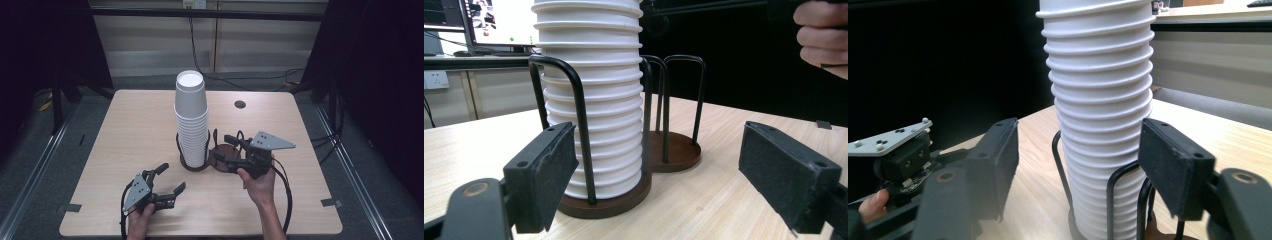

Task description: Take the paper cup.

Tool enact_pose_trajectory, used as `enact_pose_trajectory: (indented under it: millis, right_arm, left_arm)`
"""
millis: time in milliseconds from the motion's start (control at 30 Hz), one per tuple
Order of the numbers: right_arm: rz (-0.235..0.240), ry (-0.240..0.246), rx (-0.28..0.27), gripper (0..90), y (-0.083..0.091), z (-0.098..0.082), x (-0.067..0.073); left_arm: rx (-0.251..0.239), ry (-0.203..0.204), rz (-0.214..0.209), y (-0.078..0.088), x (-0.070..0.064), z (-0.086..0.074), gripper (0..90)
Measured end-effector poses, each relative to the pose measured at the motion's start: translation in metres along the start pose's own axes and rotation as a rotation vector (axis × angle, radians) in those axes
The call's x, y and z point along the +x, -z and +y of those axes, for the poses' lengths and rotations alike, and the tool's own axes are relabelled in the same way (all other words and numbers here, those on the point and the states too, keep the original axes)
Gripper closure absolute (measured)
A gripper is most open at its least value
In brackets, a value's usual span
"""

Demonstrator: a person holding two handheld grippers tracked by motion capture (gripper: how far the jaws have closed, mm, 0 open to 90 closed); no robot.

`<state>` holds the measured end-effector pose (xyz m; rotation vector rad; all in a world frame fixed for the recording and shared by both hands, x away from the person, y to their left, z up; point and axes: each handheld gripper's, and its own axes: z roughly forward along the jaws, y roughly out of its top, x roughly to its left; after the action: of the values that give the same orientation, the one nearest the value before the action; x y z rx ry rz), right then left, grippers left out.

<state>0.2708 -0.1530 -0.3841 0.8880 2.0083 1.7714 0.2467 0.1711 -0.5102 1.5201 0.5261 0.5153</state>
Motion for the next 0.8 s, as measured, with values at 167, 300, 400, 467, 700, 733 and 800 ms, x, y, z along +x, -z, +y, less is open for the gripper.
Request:
enact_pose_trajectory:
  millis: [167, 300, 400, 467, 700, 733, 800]
  right_arm:
    - [0.01, 0.011, 0.012, 25.9, -0.003, 0.011, -0.001]
    - [0.028, 0.036, 0.016, 25.1, -0.005, 0.022, 0.0]
    - [0.047, 0.042, 0.023, 23.9, -0.008, 0.03, 0.0]
    - [0.06, 0.045, 0.031, 23.6, -0.01, 0.034, -0.001]
    - [0.074, 0.066, 0.049, 22.9, -0.017, 0.052, -0.004]
    - [0.071, 0.072, 0.05, 22.8, -0.017, 0.055, -0.004]
    - [0.071, 0.079, 0.054, 20.9, -0.019, 0.06, -0.004]
  left_arm:
    - [0.0, -0.004, 0.0, 0.0, 0.0, 0.0, 15.5]
    - [0.001, -0.004, -0.001, 0.0, 0.0, 0.0, 15.5]
    - [-0.001, -0.003, -0.001, 0.0, 0.0, 0.0, 15.5]
    - [-0.002, -0.003, -0.001, 0.0, 0.0, 0.0, 15.5]
    - [-0.007, 0.012, 0.0, 0.0, -0.001, 0.0, 15.5]
    - [-0.003, 0.007, -0.001, 0.0, 0.0, 0.0, 15.5]
    - [-0.003, 0.009, 0.0, 0.0, -0.001, 0.0, 15.5]
